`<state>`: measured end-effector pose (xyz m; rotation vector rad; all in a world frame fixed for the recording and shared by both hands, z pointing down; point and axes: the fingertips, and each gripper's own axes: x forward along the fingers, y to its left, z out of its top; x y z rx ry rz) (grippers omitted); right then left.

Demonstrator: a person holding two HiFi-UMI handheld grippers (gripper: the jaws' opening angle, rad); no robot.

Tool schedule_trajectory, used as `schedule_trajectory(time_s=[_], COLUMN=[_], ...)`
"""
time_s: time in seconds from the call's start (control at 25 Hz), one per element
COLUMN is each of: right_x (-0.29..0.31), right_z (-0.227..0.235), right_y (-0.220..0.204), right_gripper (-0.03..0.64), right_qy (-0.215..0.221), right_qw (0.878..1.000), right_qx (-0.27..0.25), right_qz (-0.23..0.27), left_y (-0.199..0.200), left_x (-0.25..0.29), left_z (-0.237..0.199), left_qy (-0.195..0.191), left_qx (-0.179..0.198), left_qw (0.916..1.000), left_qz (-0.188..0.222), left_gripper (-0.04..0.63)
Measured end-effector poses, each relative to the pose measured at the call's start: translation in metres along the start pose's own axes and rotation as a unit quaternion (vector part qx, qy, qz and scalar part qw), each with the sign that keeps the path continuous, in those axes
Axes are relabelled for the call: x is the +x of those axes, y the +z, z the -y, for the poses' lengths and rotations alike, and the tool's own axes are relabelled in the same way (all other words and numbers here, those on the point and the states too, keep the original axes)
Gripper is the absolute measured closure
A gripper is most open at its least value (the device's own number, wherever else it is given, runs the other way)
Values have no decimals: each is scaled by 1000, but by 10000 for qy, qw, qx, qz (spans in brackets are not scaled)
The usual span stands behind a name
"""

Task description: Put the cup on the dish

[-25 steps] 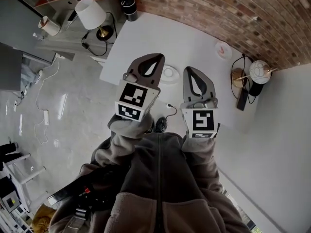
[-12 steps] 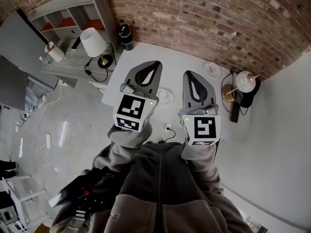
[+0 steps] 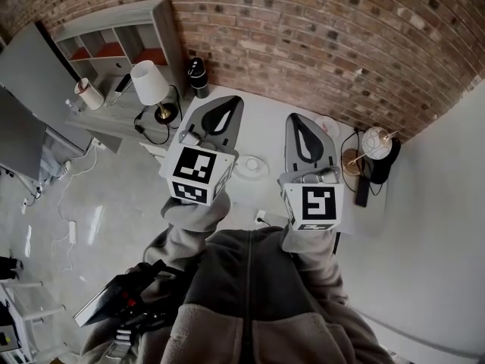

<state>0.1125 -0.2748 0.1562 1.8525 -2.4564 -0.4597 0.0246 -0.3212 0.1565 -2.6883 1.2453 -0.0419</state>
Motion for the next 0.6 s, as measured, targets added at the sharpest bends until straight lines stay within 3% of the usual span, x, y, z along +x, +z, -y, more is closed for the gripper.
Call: schedule_trajectory(time_s=[0.6], right_x=[18], right_z=[0], right_y=[-2], right_gripper=[614], right_qy=[-69], right_qw=[10000], right_qx=[3], right_qz=[-29], left_y=[2], left_x=[7], left_z=[-23], left_qy=[29], left_qx=[2], left_qw=[10000], left_qz=[50], left_gripper=[591])
